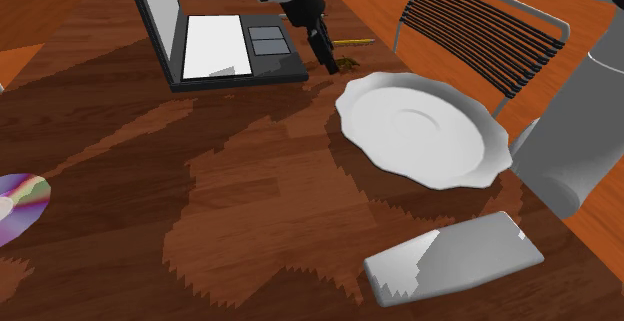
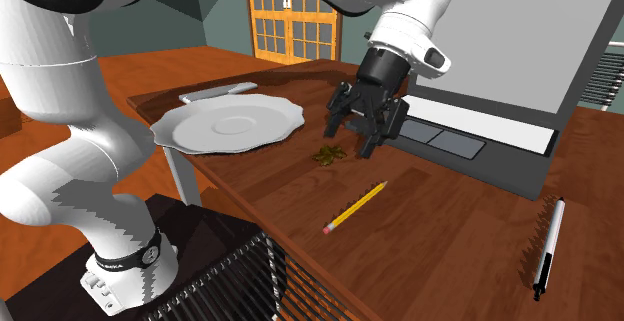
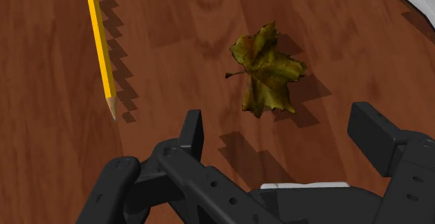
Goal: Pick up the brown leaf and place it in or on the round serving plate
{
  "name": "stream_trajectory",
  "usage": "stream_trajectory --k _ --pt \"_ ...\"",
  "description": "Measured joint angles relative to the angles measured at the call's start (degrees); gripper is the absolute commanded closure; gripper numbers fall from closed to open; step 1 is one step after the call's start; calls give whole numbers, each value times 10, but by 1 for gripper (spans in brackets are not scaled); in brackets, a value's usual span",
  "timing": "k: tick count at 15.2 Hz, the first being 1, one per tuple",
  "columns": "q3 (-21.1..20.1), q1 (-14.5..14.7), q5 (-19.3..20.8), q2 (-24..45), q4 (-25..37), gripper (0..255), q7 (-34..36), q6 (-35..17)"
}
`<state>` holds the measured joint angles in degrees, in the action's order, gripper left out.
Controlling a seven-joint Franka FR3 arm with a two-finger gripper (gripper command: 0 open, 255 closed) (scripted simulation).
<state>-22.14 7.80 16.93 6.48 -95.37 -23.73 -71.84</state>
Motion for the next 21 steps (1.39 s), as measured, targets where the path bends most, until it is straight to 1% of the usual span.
stream_trajectory --k 2,3,6,14,15,16,17,19,20,21 --pt "0 0 0 0 -1 0 0 0" --pt "0 0 0 0 -1 255 0 0" --pt "-2 1 -18 -5 4 255 -2 6" --pt "-2 1 -1 -2 7 255 -1 4" --pt "-2 1 -1 -2 7 0 -1 4" --pt "-2 1 -1 -2 7 0 -1 4" --pt "2 -9 -19 -33 -22 0 -19 -20" --pt "29 -36 -86 -139 -110 0 -98 -110" --pt "48 -42 -121 -189 -155 0 -140 -151" --pt "60 -43 -138 -216 -181 0 -163 -175"
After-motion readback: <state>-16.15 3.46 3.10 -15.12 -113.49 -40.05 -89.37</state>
